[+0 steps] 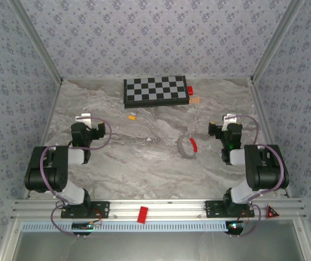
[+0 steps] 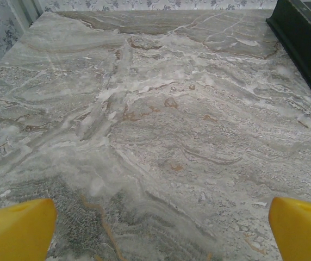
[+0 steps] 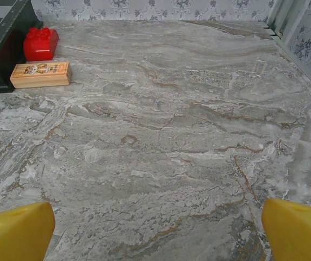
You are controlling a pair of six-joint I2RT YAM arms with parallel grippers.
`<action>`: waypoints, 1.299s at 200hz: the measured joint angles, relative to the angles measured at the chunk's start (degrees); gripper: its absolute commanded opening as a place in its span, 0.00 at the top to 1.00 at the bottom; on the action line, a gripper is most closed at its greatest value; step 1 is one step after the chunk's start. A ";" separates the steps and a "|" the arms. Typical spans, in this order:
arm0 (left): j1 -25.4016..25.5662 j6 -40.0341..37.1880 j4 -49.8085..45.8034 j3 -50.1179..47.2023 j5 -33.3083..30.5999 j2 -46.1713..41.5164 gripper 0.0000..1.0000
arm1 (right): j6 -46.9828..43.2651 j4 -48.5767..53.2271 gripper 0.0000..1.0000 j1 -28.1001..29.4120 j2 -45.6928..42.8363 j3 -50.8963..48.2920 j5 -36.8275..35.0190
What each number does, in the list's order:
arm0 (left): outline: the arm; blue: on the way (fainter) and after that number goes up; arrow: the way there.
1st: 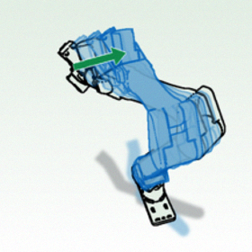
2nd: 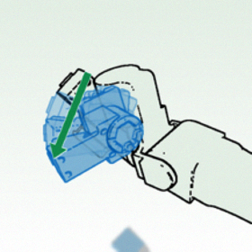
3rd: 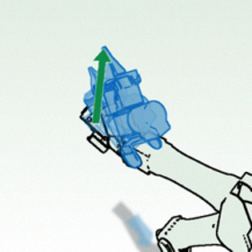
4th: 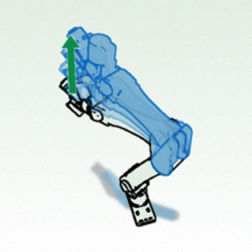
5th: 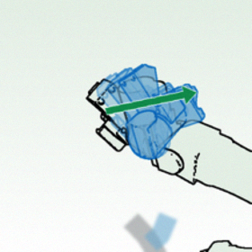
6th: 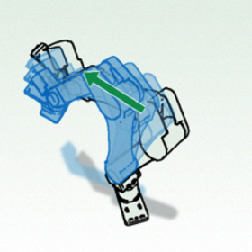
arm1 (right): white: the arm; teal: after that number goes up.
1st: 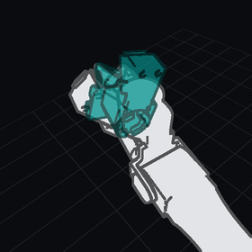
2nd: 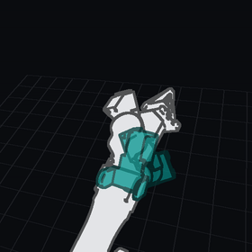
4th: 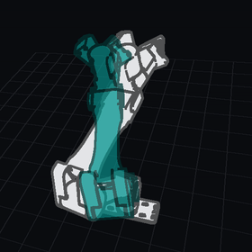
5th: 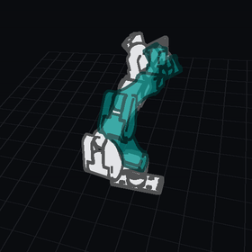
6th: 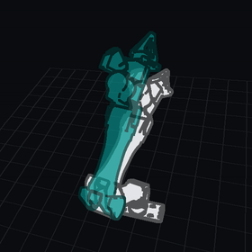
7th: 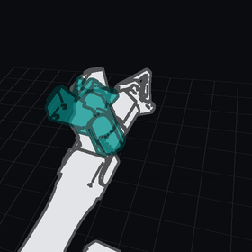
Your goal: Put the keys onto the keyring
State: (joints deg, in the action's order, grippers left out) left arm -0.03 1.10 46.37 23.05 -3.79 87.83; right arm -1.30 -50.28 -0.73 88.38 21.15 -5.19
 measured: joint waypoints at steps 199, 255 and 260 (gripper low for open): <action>-0.26 17.81 -53.59 36.76 -12.33 -12.41 0.00 | 15.65 27.06 0.00 1.44 -29.03 5.57 -12.00; 6.03 25.11 -62.99 35.63 -2.69 -18.78 0.00 | 28.35 43.12 0.00 -0.11 -38.60 9.53 -1.88; 7.96 25.11 -63.14 35.12 -2.16 -19.19 0.00 | 29.09 43.78 0.00 -0.11 -39.26 9.09 -0.52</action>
State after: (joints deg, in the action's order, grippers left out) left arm 7.92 26.22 -16.78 58.17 -5.96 68.64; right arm 27.79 -6.50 -0.84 49.12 30.24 -5.72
